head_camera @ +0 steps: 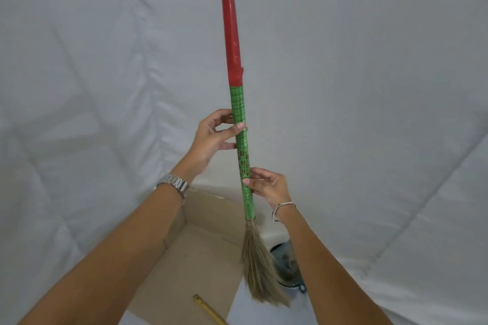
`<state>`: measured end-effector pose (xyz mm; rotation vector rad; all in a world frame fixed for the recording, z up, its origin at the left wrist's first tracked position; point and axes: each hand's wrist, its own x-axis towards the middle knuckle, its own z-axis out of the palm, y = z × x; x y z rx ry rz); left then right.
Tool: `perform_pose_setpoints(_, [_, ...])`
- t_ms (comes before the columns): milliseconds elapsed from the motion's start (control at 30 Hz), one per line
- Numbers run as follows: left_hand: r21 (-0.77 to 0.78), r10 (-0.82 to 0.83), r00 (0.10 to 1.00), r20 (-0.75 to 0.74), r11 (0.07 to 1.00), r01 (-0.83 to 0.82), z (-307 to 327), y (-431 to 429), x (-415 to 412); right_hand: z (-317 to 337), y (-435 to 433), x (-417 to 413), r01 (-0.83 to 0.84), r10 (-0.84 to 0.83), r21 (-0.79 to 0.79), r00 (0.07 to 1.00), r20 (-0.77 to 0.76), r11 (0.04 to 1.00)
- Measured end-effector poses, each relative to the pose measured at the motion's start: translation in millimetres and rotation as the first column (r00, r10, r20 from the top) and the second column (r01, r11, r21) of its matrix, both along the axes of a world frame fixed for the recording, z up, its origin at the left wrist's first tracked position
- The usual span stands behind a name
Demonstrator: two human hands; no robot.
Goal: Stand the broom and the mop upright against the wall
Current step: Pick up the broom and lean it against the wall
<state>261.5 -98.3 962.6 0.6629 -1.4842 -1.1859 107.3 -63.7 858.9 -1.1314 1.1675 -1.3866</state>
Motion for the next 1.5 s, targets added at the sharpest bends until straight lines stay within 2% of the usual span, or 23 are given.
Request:
perform_pose_setpoints(100, [0.008,0.018,1.0,-0.007,1.0,-0.018,6,-14,33,9,-20,34,-0.024,0.024,-0.021,0.999,-0.022,0.999])
perform_pose_setpoints(233, [0.057,-0.043,0.997,0.071,0.998,0.039,2,-43,63,-2,-53,63,-0.006,0.005,-0.014,0.995,-0.096,1.0])
perform_pose_setpoints(467, [0.132,-0.015,0.99,0.142,0.991,-0.004,-38,-130,110,-39,-140,115,-0.029,0.034,0.03,0.986,-0.165,0.999])
perform_pose_setpoints(633, [0.192,0.044,0.989,0.144,0.979,-0.072,-66,-217,149,-69,-225,160,-0.03,0.037,0.093,0.996,-0.082,0.995])
perform_pose_setpoints(900, [0.325,0.085,0.99,0.116,0.938,-0.119,-132,-334,218,-127,-339,229,-0.003,0.018,0.208,0.998,-0.067,0.978])
perform_pose_setpoints(1133, [0.431,-0.016,0.997,0.076,0.902,-0.019,-214,-461,265,-209,-445,285,0.196,-0.164,0.288,0.977,-0.133,0.937])
perform_pose_setpoints(1333, [0.489,0.016,1.0,0.014,0.872,-0.021,-308,-543,285,-305,-522,327,0.355,-0.275,0.29,0.919,-0.283,0.889])
perform_pose_setpoints(1500, [0.495,0.073,0.997,-0.017,0.867,-0.055,-366,-586,294,-365,-570,346,0.404,-0.297,0.284,0.887,-0.353,0.87])
